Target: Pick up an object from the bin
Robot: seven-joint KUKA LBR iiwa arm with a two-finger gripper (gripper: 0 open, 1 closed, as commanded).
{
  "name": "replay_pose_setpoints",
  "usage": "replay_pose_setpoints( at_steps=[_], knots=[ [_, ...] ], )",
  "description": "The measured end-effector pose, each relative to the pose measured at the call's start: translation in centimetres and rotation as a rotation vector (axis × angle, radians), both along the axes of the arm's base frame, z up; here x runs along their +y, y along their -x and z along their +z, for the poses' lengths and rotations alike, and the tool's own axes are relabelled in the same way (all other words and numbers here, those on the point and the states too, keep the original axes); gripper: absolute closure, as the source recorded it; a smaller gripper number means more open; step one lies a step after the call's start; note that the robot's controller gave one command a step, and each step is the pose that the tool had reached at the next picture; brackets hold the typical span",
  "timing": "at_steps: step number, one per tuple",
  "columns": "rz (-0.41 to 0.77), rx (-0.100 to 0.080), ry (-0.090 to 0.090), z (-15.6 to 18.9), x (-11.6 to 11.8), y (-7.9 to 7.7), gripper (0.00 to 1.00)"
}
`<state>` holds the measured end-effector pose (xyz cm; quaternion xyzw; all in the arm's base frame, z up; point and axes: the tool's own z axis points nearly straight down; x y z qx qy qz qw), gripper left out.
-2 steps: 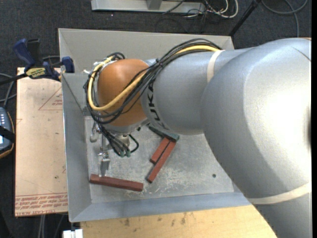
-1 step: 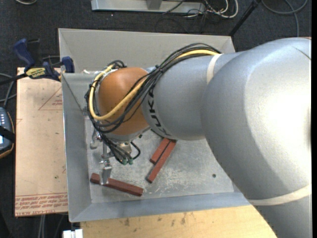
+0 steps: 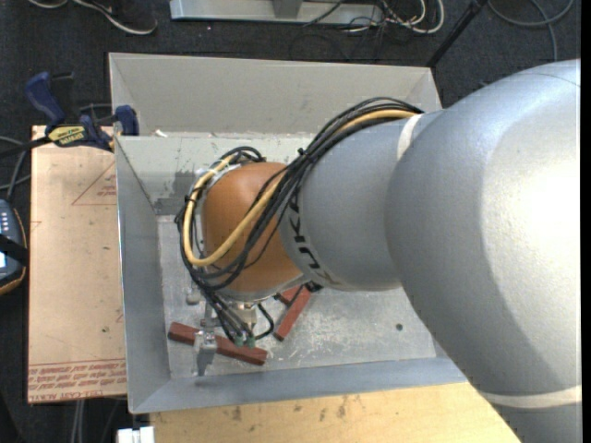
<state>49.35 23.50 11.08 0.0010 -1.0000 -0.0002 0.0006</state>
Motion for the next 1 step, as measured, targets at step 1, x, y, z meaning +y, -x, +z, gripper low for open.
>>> replay_pose_setpoints(
  at_steps=[1],
  knots=[
    [-0.031,-0.002,-0.002,-3.28,-0.94,-1.21,0.00]
  ],
)
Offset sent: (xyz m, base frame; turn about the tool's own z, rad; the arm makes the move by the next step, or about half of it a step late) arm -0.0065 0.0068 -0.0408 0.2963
